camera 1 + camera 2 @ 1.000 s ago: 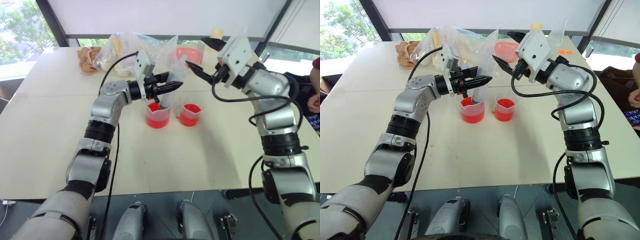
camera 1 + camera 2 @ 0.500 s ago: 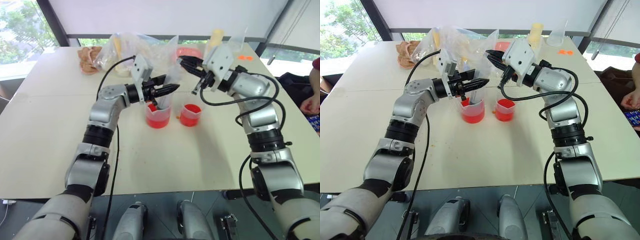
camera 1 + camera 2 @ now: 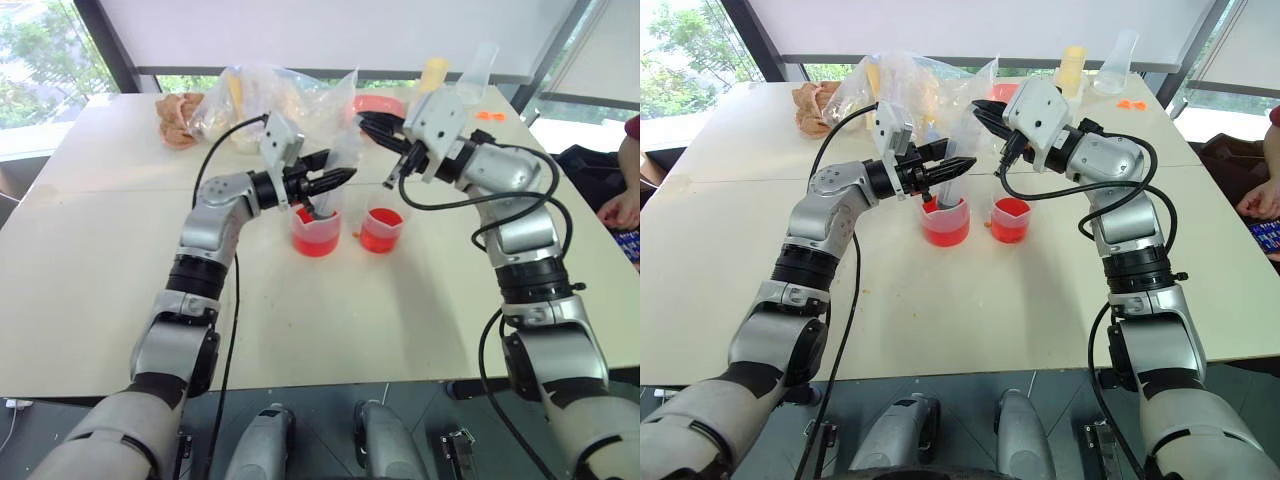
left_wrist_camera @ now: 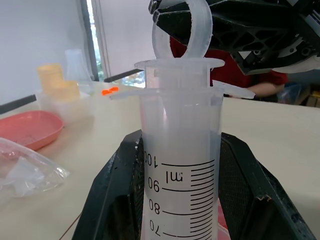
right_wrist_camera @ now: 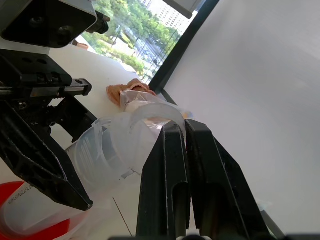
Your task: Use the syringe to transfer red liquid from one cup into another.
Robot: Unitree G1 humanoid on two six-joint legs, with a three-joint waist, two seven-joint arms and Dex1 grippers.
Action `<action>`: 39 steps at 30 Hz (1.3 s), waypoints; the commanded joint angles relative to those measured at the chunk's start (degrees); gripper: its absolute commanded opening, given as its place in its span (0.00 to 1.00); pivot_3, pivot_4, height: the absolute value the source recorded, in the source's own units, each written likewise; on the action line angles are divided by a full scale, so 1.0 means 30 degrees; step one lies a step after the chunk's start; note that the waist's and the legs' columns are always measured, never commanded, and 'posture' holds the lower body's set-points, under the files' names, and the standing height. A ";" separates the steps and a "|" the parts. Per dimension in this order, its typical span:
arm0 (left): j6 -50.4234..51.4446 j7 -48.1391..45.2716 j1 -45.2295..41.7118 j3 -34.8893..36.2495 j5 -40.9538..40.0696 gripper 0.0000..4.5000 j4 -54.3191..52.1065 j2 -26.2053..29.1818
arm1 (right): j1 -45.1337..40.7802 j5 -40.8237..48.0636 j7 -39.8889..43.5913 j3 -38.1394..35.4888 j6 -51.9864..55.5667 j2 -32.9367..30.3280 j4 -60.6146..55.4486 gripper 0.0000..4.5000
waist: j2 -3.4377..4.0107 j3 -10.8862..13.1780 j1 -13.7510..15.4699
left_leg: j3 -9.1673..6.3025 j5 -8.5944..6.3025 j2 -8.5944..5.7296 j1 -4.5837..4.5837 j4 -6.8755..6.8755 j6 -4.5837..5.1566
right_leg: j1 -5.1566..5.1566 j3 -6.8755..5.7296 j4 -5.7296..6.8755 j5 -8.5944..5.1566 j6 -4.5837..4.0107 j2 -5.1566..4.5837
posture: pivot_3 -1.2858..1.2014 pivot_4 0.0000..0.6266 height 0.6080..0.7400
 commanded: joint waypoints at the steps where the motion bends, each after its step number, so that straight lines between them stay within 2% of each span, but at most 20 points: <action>1: 0.0024 0.0107 0.0545 0.0100 0.0147 0.32 -0.0023 0.0291 | -0.1291 0.0215 -0.1211 -0.1914 -0.0539 -0.0832 -0.0157 0.01 | 0.0000 0.0000 0.0001 | 0.0001 0.0000 0.0000 0.0000 0.0000 0.0000 | 0.0000 0.0000 0.0000 0.0000 0.0000 0.0000 | 0.52 0.24 1.00; 15: 0.0352 0.0368 0.0523 0.0130 0.0011 0.32 -0.0440 0.0281 | -0.1268 0.0870 -0.1380 -0.2286 -0.0619 -0.0978 0.0060 0.01 | 0.0000 0.0000 -0.0010 | 0.0000 0.0000 0.0000 0.0000 -0.0001 0.0000 | 0.0000 -0.0001 0.0001 0.0000 -0.0001 0.0000 | 0.52 0.24 1.00; 18: 0.0414 0.0551 0.0202 0.0414 -0.0182 0.32 -0.0333 0.0238 | -0.1029 0.1573 -0.0888 -0.2282 -0.0076 -0.0882 -0.0331 0.19 | 0.0000 0.0000 0.0001 | -0.0001 0.0000 0.0000 0.0000 -0.0001 0.0000 | 0.0000 -0.0001 0.0001 0.0000 -0.0001 0.0000 | 0.52 0.24 1.00; 22: 0.0523 0.0764 0.0023 0.0694 -0.0312 0.32 -0.0356 0.0391 | -0.0272 0.1559 -0.1314 -0.2465 0.0498 -0.1017 -0.1486 0.65 | 0.0000 0.0000 0.0032 | -0.0001 0.0000 0.0000 0.0000 -0.0001 0.0000 | -0.0001 0.0001 0.0001 0.0000 -0.0001 0.0000 | 0.52 0.24 1.00; 24: 0.0543 0.1026 -0.0022 0.0925 -0.0405 0.32 -0.0411 0.0558 | 0.0805 0.2932 -0.1135 -0.3159 0.2112 -0.1148 -0.3152 0.88 | 0.0000 0.0000 0.0042 | -0.0004 0.0000 0.0001 -0.0002 -0.0005 0.0001 | -0.0004 0.0001 0.0000 0.0000 -0.0001 0.0000 | 0.52 0.24 1.00; 27: 0.0757 0.1600 -0.0349 0.1523 -0.0780 0.32 -0.0603 0.0663 | 0.2691 0.5747 -0.1013 -0.4845 0.5116 -0.1519 -0.5808 0.88 | 0.0000 0.0000 0.0094 | -0.0013 -0.0001 0.0007 -0.0003 -0.0014 0.0001 | -0.0003 -0.0002 -0.0005 0.0000 -0.0001 0.0000 | 0.52 0.24 1.00; 31: 0.1149 0.2608 -0.1366 0.2575 -0.1519 0.32 -0.0392 0.0527 | 0.4632 0.7878 -0.1454 -0.6554 0.7758 -0.2343 -0.8253 0.88 | 0.0001 0.0000 0.0130 | -0.0014 -0.0002 0.0017 -0.0013 0.0002 0.0004 | -0.0001 0.0000 0.0000 0.0001 0.0000 -0.0014 | 0.52 0.24 1.00; 36: 0.0989 0.2594 -0.2914 0.2731 -0.1716 0.32 -0.0303 0.0564 | 0.5930 0.7703 -0.2197 -0.7530 0.8578 -0.3392 -0.9183 0.88 | -0.0001 0.0001 0.0100 | -0.0006 -0.0002 -0.0002 -0.0012 0.0004 0.0004 | 0.0000 -0.0004 0.0003 0.0001 0.0000 -0.0010 | 0.52 0.24 1.00; 39: 0.0503 0.2123 -0.4765 0.2470 -0.2013 0.32 0.0279 -0.0373 | 0.6103 0.6392 -0.2516 -0.7681 0.7780 -0.4307 -0.8537 0.88 | 0.0001 0.0000 0.0098 | 0.0033 -0.0002 -0.0002 -0.0003 -0.0001 0.0005 | 0.0002 -0.0002 0.0009 0.0001 0.0000 -0.0009 | 0.52 0.24 1.00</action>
